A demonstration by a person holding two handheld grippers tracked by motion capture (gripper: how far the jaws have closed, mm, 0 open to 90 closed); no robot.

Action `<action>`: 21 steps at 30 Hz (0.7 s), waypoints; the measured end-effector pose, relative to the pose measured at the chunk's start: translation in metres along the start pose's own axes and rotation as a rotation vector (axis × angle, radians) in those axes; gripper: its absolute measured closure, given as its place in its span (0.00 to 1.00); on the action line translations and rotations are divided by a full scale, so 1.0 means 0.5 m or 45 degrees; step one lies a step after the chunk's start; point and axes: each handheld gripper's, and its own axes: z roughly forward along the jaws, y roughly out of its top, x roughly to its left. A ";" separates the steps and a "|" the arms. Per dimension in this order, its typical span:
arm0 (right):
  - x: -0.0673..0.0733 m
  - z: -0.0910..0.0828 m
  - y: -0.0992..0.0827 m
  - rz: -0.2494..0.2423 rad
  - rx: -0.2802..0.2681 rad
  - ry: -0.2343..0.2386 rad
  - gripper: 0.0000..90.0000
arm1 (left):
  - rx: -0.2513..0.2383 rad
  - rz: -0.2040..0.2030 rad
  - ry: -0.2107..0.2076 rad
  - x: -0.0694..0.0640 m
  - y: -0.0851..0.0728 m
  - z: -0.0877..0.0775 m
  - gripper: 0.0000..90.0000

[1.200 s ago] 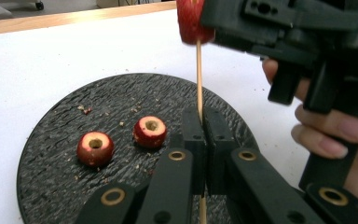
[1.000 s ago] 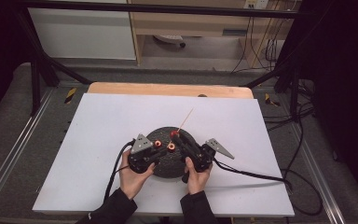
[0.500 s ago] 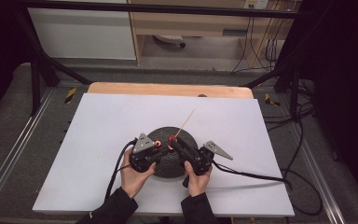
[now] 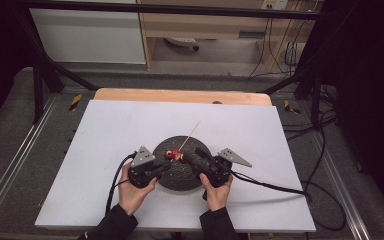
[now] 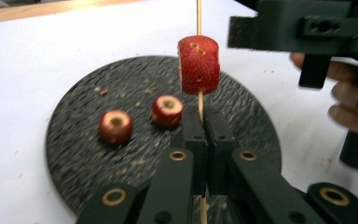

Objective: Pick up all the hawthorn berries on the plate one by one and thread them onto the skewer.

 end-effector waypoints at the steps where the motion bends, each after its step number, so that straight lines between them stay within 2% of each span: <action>1: -0.002 0.000 0.002 -0.018 0.020 -0.005 0.29 | 0.004 0.003 0.001 0.004 -0.004 -0.005 0.99; 6: -0.011 -0.001 0.010 -0.082 0.147 -0.027 0.15 | 0.033 0.010 0.009 0.021 -0.024 -0.035 0.98; 7: -0.015 -0.002 0.013 -0.108 0.199 -0.039 0.11 | 0.037 0.011 0.008 0.025 -0.028 -0.042 0.98; 8: -0.015 -0.002 0.013 -0.108 0.199 -0.039 0.11 | 0.040 0.010 0.011 0.029 -0.033 -0.048 0.98; 13: -0.023 0.000 0.013 -0.159 0.316 -0.056 0.07 | 0.063 0.000 0.018 0.049 -0.058 -0.074 0.98; 21: -0.033 0.009 0.021 -0.190 0.465 -0.070 0.06 | 0.086 -0.017 0.018 0.070 -0.088 -0.108 0.98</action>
